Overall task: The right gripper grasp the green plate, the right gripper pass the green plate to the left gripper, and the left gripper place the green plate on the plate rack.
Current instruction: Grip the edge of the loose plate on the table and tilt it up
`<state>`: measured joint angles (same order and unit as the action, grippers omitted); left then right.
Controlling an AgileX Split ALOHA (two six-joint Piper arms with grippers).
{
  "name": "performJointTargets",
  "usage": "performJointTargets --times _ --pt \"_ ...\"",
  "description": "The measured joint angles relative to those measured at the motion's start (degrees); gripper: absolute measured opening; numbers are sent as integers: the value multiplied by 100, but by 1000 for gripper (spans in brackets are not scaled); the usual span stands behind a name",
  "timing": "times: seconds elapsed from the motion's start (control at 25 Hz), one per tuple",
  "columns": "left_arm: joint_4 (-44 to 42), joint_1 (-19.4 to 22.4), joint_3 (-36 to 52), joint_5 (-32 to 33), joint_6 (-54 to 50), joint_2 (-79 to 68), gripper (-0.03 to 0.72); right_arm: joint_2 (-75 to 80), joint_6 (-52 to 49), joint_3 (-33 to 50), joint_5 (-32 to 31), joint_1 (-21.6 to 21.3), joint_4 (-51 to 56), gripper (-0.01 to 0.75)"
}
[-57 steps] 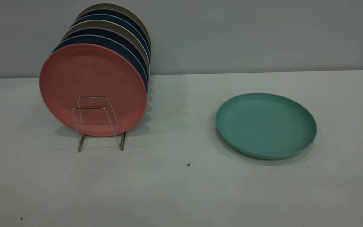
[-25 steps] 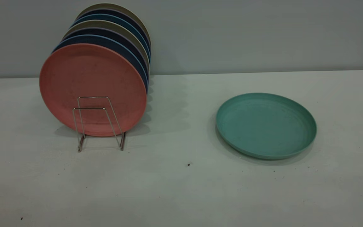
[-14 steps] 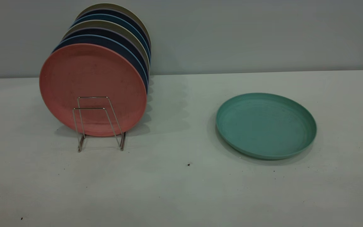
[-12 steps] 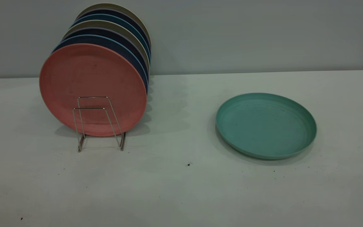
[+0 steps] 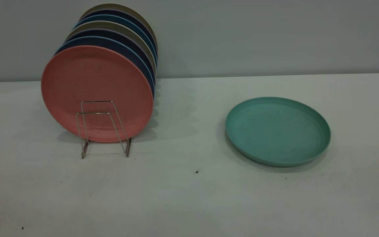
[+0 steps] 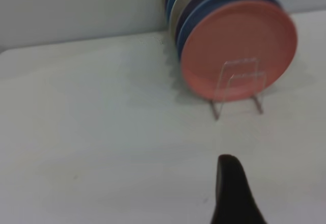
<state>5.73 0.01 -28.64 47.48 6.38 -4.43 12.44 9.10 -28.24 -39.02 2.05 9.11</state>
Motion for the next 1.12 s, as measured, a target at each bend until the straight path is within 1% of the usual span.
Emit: performJointTargets --times 0.08,0.16,0.32,0.44,0.52,0.64,0.72,0.76,0.96,1.04,1.12 --pt "232 0 0 -321 28 -464 468 640 229 0 290 0 578 551" --pt "588 0 0 -700 174 -1007 468 1253 726 0 473 0 1305 539" --pt "1531 0 0 -1315 949 -2004 468 2574 2470 -2 643 0 3187 526" --pt "2359 0 0 -1537 1769 -2610 468 3482 3977 -2 919 0 4750 526" --pt "2785 0 0 -1573 2249 -2918 468 4009 4952 -34 1134 0 5806 526" --pt "3257 0 0 -1632 2762 -3253 468 4868 5962 -310 1314 -37 6797 519" --pt "3436 0 0 -1679 2970 -3363 468 5471 6233 -612 1259 -200 7040 510" --pt "3475 0 0 -1701 3034 -3387 468 5826 6303 -803 1117 -320 7082 508" --pt "3512 0 0 -1744 3105 -3415 468 7515 6387 -1742 167 -1201 7071 505" --pt "3512 0 0 -1748 3119 -3415 468 8150 6389 -2045 34 -1482 7056 505" --pt "3513 0 0 -1748 3123 -3415 468 8689 6394 -2241 32 -1703 7000 505"
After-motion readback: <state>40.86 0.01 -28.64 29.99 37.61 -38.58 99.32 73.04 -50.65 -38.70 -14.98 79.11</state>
